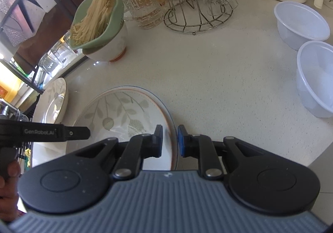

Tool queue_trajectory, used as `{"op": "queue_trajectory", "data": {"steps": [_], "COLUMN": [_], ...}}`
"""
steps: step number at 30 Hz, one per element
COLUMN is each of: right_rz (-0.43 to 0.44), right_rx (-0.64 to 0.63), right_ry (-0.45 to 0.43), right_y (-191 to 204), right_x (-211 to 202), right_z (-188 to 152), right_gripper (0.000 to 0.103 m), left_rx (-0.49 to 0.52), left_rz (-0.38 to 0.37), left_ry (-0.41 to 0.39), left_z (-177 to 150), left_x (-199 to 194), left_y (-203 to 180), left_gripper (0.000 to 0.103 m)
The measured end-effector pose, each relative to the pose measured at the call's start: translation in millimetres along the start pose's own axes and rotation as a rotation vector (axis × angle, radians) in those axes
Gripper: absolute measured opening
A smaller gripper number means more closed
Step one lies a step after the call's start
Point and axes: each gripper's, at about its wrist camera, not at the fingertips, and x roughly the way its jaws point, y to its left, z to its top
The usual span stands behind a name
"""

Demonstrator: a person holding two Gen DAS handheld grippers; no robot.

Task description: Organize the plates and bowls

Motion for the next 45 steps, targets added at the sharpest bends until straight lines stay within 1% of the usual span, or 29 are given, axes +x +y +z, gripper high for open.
{"op": "queue_trajectory", "data": {"steps": [5, 13, 21, 26, 30, 35, 37, 40, 45], "right_rz": [0.016, 0.038, 0.068, 0.076, 0.08, 0.082, 0.085, 0.102, 0.126], "right_rx": [0.005, -0.005, -0.003, -0.025, -0.026, -0.055, -0.072, -0.092, -0.103], "right_ry": [-0.008, -0.022, -0.07, -0.124, -0.167, -0.23, -0.253, -0.273, -0.289], "right_y": [-2.3, -0.3, -1.6, -0.5, -3.8, -4.1, -1.8, 0.3, 1.5], "right_x": [-1.9, -4.2, -18.8, -39.2, -57.6, -83.2, -92.8, -105.4, -125.0], "right_z": [2.6, 7.4, 13.9, 19.7, 26.6, 35.0, 37.5, 38.4, 37.2], "right_gripper": [0.018, 0.019, 0.019, 0.019, 0.019, 0.019, 0.019, 0.019, 0.019], "left_rx": [-0.015, -0.036, -0.057, -0.056, -0.031, -0.022, -0.021, -0.053, -0.05], "left_rz": [0.004, -0.004, -0.021, -0.034, -0.037, -0.061, -0.075, -0.117, -0.122], "left_ry": [-0.024, -0.085, -0.139, -0.195, -0.244, -0.29, -0.303, -0.313, -0.335], "left_z": [-1.1, 0.1, -1.4, -1.6, 2.6, 5.1, 5.3, 4.9, -1.2], "left_x": [-4.5, -22.3, -47.5, -68.0, -86.1, -110.5, -119.0, -131.3, -151.0], "left_y": [-1.8, -2.8, -5.7, -11.9, -20.4, -28.6, -31.5, -32.3, -39.6], "left_gripper": [0.047, 0.047, 0.046, 0.046, 0.046, 0.046, 0.046, 0.046, 0.047]}}
